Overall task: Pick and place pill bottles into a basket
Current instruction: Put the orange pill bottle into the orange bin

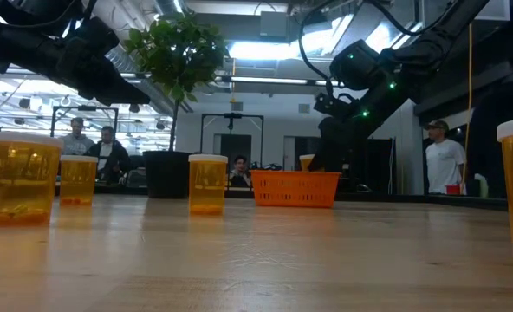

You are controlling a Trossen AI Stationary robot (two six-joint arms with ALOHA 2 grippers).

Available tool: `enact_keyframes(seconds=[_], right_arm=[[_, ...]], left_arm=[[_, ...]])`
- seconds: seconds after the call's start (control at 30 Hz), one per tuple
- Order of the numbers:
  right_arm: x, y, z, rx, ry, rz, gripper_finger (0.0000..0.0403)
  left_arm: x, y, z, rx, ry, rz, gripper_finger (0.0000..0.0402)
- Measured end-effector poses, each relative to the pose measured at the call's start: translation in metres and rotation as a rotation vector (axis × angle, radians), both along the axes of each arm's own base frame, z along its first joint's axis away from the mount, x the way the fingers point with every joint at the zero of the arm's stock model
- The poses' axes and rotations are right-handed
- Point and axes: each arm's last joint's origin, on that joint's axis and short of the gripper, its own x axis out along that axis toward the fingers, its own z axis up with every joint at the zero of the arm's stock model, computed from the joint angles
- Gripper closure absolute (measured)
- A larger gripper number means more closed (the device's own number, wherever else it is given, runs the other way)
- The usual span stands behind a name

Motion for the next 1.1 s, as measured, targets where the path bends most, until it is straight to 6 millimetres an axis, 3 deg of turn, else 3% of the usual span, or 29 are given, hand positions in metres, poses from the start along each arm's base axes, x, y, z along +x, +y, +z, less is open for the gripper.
enact_keyframes(seconds=[0.73, 1.1], right_arm=[[0.0000, 0.0000, 0.0001, -0.002, 0.001, 0.003, 0.0192], [-0.0005, 0.0001, -0.0003, -0.001, 0.008, 0.002, 0.0160]], left_arm=[[0.0000, 0.0000, 0.0000, 0.000, 0.000, 0.000, 0.0395], [0.0000, 0.0000, 0.0000, -0.001, 0.000, 0.000, 0.0395]])
